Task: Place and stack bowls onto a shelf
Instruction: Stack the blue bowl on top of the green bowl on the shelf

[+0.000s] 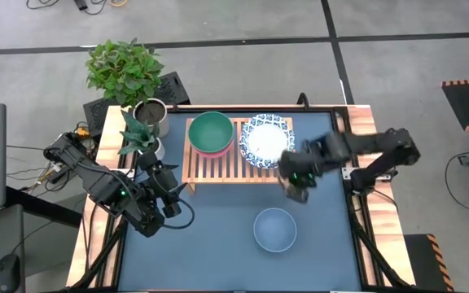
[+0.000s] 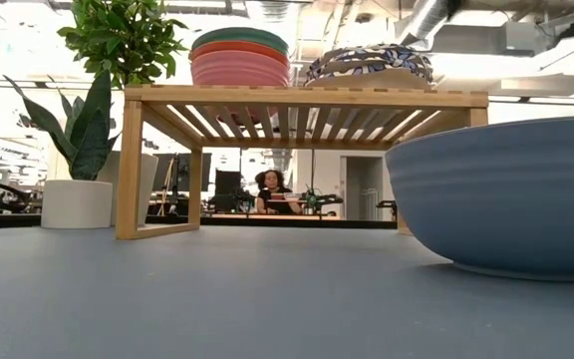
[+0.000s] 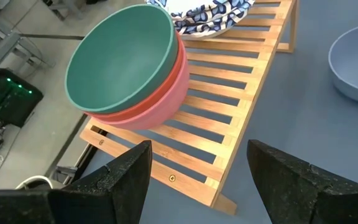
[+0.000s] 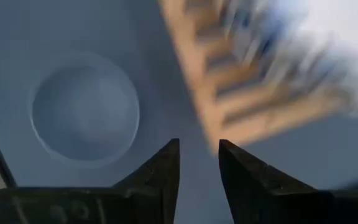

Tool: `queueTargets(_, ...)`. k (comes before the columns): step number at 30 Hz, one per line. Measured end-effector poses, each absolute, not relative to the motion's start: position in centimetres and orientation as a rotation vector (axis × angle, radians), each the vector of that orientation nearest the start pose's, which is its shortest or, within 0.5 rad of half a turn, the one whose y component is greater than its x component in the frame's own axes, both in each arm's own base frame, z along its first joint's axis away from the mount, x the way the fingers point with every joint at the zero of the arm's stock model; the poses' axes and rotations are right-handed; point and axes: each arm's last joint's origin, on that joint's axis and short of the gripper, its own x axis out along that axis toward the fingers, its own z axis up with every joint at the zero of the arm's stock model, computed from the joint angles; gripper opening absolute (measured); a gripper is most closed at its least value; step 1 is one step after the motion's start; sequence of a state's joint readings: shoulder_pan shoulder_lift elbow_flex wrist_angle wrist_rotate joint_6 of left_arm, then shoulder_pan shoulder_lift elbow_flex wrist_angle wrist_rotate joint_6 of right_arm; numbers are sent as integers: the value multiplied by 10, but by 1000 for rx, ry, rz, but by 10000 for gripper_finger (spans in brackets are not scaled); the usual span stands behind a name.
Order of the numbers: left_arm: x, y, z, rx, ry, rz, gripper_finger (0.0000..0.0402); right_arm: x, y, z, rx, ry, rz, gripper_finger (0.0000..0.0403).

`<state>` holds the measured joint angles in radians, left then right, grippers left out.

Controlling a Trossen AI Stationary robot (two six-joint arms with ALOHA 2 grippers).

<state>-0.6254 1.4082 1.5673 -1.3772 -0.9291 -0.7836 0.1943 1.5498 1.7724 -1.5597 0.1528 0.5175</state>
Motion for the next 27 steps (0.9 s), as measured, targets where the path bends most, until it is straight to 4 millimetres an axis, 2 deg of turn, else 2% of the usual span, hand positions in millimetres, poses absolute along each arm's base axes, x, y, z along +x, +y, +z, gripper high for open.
queueTargets(6,207,-121,382,130,682,557,251,233,88,327,308,1405,-424,172)
queueTargets(9,208,-121,382,129,680,557,251,221,104,301,372,1402,-474,200)
queueTargets(13,208,-121,382,128,679,558,251,219,120,268,475,1338,-476,231)
queueTargets(19,208,-121,382,125,677,558,251,231,128,232,573,1245,-428,239)
queueTargets(27,209,-122,383,107,662,554,251,244,125,202,519,1305,-494,238)
